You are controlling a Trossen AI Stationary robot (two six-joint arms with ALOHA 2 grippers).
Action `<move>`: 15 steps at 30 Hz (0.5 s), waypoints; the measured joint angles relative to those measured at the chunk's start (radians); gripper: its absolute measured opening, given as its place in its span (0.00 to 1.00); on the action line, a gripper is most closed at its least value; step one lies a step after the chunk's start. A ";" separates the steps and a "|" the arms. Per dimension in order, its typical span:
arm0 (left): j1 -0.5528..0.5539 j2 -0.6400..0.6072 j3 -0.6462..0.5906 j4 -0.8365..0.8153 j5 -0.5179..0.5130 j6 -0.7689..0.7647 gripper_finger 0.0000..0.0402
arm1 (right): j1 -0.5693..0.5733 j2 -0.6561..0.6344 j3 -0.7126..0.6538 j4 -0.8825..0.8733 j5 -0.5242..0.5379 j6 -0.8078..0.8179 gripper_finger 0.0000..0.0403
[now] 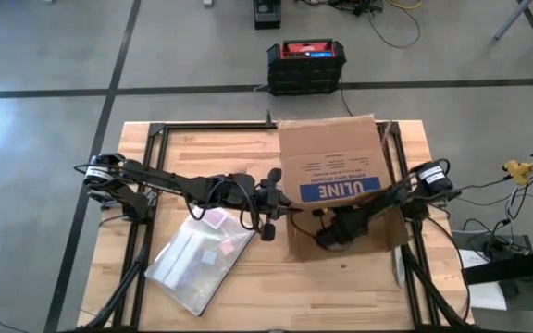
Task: Unpack boxes
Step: Break down cardboard box until it is fully flat
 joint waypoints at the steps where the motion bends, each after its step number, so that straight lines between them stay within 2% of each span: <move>1: -0.002 0.000 0.000 0.000 -0.001 0.000 0.00 | -0.031 0.000 -0.004 0.029 -0.001 -0.053 0.00; 8: -0.009 0.000 0.000 0.014 0.001 -0.001 0.00 | -0.216 0.006 -0.033 0.354 0.004 -0.443 0.00; 12: -0.009 0.000 0.000 0.008 0.000 -0.004 0.00 | -0.285 0.026 -0.050 0.533 -0.021 -0.590 0.00; 15: -0.010 -0.003 0.001 -0.045 -0.001 -0.004 0.00 | -0.288 0.032 -0.053 0.545 -0.068 -0.627 0.00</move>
